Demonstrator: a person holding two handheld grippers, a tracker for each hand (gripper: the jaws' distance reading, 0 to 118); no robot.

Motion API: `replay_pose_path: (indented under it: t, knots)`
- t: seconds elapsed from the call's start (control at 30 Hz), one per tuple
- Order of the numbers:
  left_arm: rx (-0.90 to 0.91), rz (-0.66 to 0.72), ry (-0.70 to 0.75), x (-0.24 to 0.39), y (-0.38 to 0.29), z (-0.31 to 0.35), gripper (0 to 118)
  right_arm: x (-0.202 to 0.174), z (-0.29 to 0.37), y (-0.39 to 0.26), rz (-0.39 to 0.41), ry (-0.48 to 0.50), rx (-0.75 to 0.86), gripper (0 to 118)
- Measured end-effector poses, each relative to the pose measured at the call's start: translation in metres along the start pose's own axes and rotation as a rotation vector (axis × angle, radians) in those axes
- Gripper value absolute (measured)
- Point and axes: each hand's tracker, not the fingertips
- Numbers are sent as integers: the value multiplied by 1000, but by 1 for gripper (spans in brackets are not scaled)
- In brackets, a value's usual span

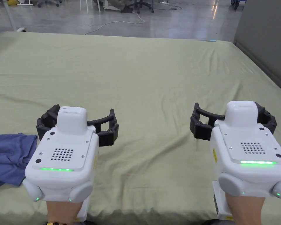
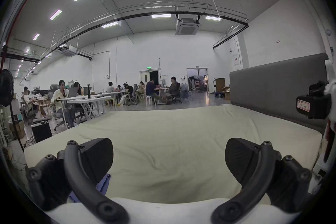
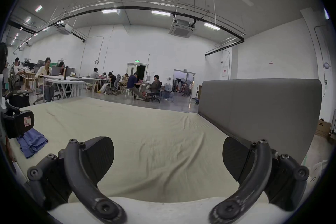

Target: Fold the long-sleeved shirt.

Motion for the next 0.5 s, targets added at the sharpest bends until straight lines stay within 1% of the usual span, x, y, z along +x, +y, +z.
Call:
replay_pose_path:
  t: [0.1, 0.27, 0.5]
  knots:
    - [-5, -23, 8, 1, -1, 0, 118, 1, 1, 1, 0, 1, 2, 118]
    - [-4, -15, -5, 2, 1, -1, 118, 6, 1, 4, -25, -8, 8, 118]
    - [0, -16, -6, 5, 3, 0, 118, 4, 1, 4, -5, -21, 3, 118]
